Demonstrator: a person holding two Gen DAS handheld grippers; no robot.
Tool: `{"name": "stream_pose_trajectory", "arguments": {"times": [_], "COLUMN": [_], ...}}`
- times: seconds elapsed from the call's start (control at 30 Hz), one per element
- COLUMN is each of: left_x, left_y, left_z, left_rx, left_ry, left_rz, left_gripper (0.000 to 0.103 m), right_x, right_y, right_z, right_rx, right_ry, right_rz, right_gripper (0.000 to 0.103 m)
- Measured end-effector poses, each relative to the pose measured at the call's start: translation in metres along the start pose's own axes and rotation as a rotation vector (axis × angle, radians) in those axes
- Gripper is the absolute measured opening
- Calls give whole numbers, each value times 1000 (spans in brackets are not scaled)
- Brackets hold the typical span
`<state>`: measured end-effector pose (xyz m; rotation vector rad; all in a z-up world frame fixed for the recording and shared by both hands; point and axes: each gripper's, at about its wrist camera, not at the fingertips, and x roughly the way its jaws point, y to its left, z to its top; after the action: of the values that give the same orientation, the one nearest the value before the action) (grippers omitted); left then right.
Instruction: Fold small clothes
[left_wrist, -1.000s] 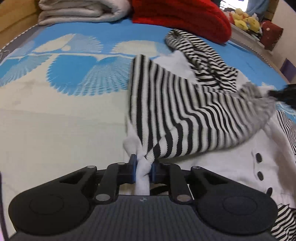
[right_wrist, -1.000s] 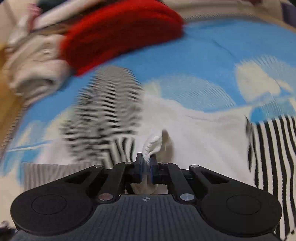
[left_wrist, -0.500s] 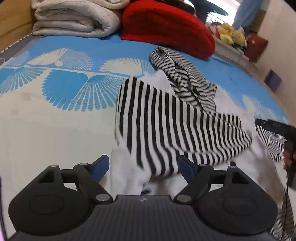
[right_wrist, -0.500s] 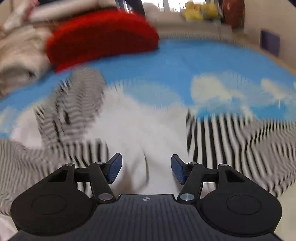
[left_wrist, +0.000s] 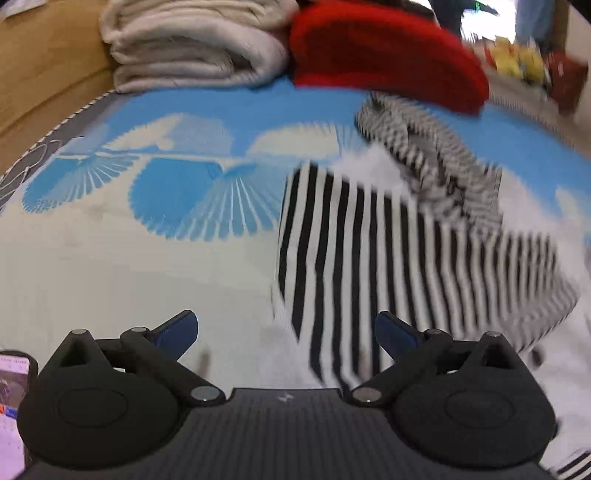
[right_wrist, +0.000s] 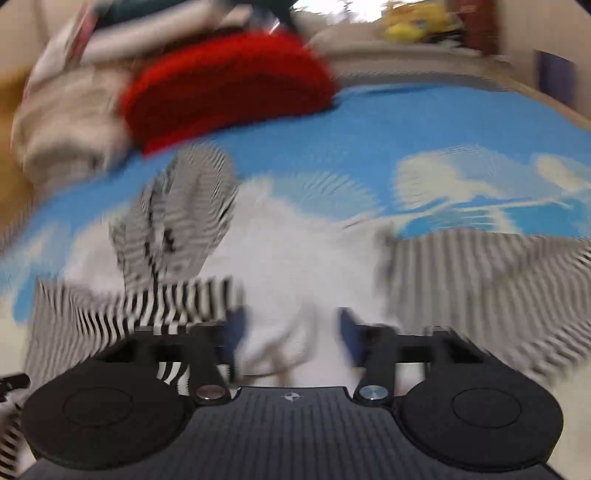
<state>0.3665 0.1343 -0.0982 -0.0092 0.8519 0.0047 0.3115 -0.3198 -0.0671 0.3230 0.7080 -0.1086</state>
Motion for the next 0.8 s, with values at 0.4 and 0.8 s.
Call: {"name": "stream_pose_trajectory", "arguments": {"times": [0.4, 0.8], "left_x": [-44, -31], "left_y": [-46, -64], "left_z": [-11, -14], "left_rx": [-21, -2], "left_ry": [-103, -81], "left_rz": [14, 24], "left_gripper": [102, 102], "right_x": [-64, -55], "right_y": [-138, -193], "right_z": [-33, -32], "right_rx": [349, 424], "right_ry": [-33, -13], "right_rz": [-185, -262], "right_gripper": [69, 69]}}
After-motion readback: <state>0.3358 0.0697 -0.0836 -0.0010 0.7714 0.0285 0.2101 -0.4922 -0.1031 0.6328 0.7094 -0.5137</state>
